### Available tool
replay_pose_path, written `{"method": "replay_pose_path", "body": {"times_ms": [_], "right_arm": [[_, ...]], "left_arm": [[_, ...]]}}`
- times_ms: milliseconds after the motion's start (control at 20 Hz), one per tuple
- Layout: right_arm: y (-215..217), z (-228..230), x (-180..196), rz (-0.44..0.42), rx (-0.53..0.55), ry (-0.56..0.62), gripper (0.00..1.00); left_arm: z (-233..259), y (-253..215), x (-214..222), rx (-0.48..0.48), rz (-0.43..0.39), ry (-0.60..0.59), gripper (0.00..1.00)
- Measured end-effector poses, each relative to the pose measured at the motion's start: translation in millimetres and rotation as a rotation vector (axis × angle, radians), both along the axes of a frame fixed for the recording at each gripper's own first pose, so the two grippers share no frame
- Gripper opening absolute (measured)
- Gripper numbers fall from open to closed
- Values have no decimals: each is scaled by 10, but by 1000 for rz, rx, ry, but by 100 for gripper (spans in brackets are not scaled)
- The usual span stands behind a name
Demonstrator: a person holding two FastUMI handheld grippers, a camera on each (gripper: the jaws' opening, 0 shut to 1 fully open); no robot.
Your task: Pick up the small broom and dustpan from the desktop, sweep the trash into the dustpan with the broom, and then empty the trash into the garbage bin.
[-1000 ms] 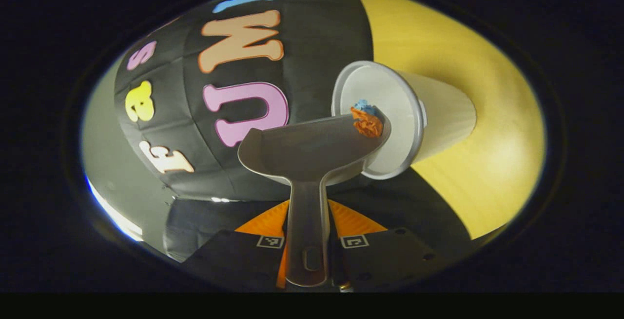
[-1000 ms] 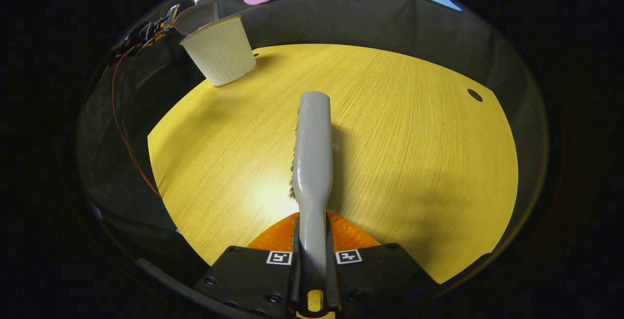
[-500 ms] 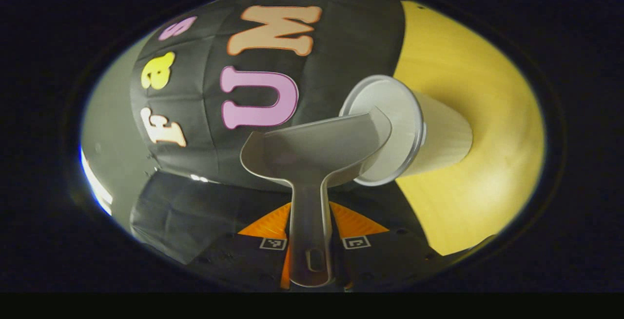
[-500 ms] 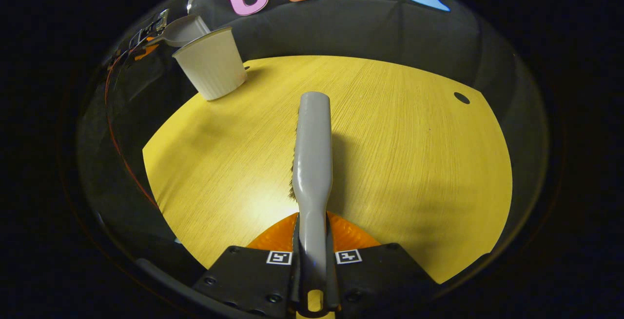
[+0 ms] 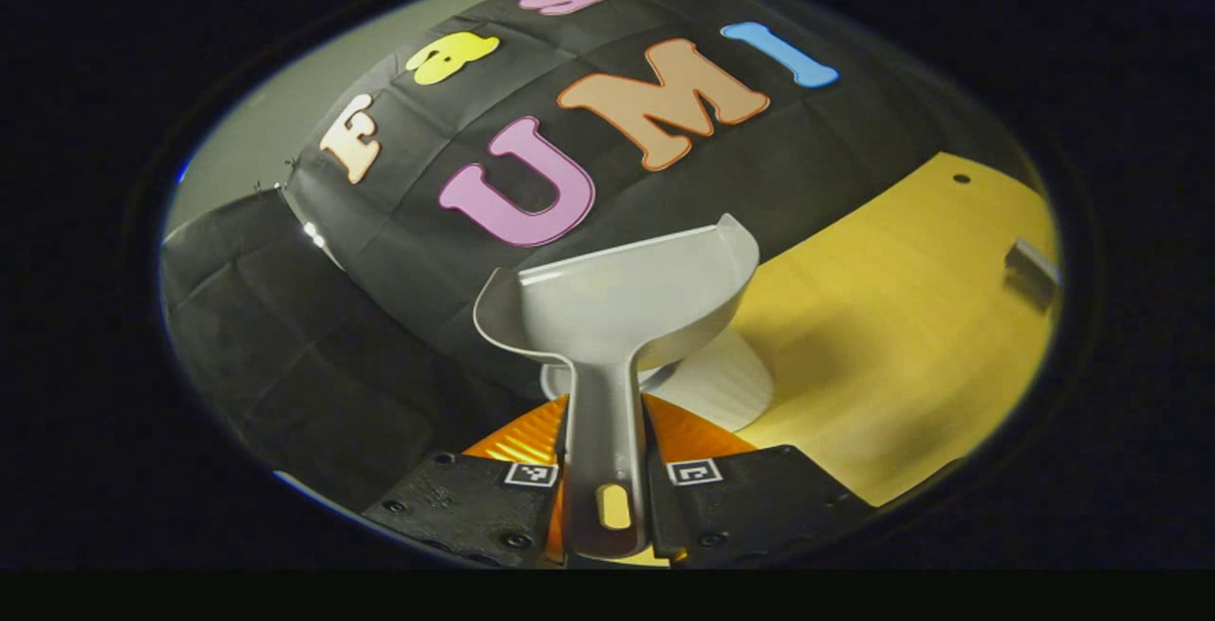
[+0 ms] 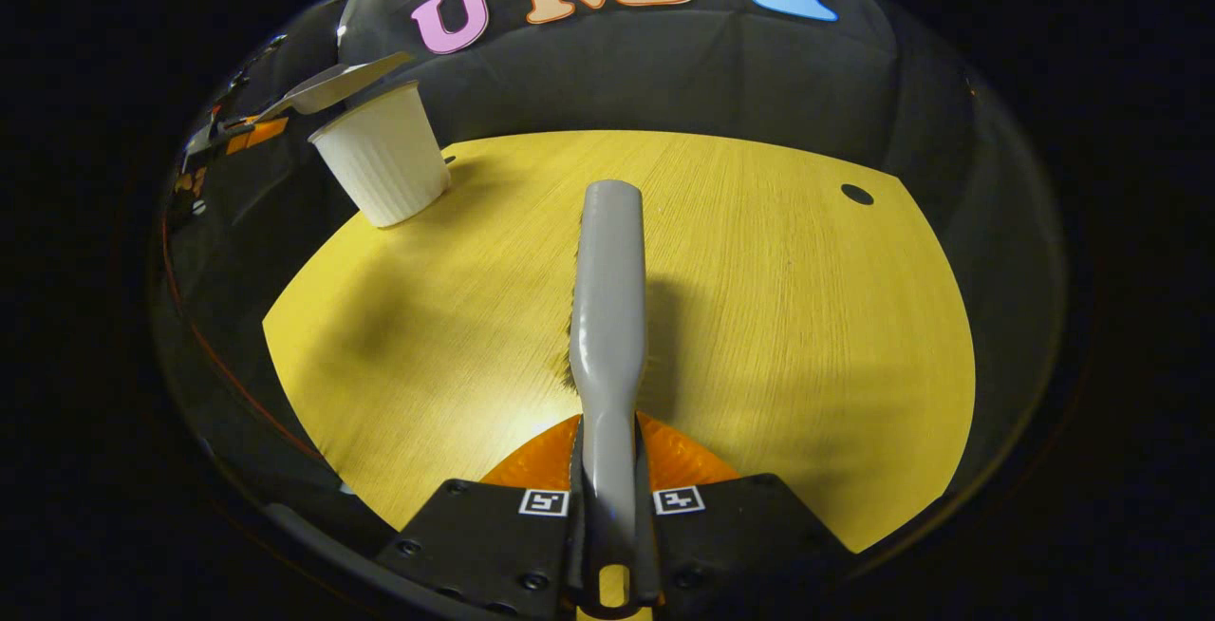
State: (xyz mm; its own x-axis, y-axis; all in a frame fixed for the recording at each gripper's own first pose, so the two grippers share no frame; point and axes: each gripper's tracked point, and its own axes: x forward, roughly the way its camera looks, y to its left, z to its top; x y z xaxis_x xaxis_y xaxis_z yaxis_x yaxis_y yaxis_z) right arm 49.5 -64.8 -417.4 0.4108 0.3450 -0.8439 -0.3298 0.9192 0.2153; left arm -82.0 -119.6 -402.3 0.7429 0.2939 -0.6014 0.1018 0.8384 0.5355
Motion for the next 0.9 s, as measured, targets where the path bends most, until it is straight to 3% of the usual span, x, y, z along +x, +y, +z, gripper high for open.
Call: {"method": "replay_pose_path", "body": {"times_ms": [300,400,500,900], "right_arm": [[5,265,-44,-116,-33,-91,17],[49,405,-151,-172,-44,-126,17],[79,485,-186,-210,-60,-127,17],[168,-9,-113,-230,-151,-28,14]], "left_arm": [[-202,-1160,-196,-244,-88,-37,27],[-364,-1394,-288,-319,-84,-24,23],[-603,-1568,-431,-387,-56,15,27],[-1638,-1938,-991,-443,-1,251,26]]}}
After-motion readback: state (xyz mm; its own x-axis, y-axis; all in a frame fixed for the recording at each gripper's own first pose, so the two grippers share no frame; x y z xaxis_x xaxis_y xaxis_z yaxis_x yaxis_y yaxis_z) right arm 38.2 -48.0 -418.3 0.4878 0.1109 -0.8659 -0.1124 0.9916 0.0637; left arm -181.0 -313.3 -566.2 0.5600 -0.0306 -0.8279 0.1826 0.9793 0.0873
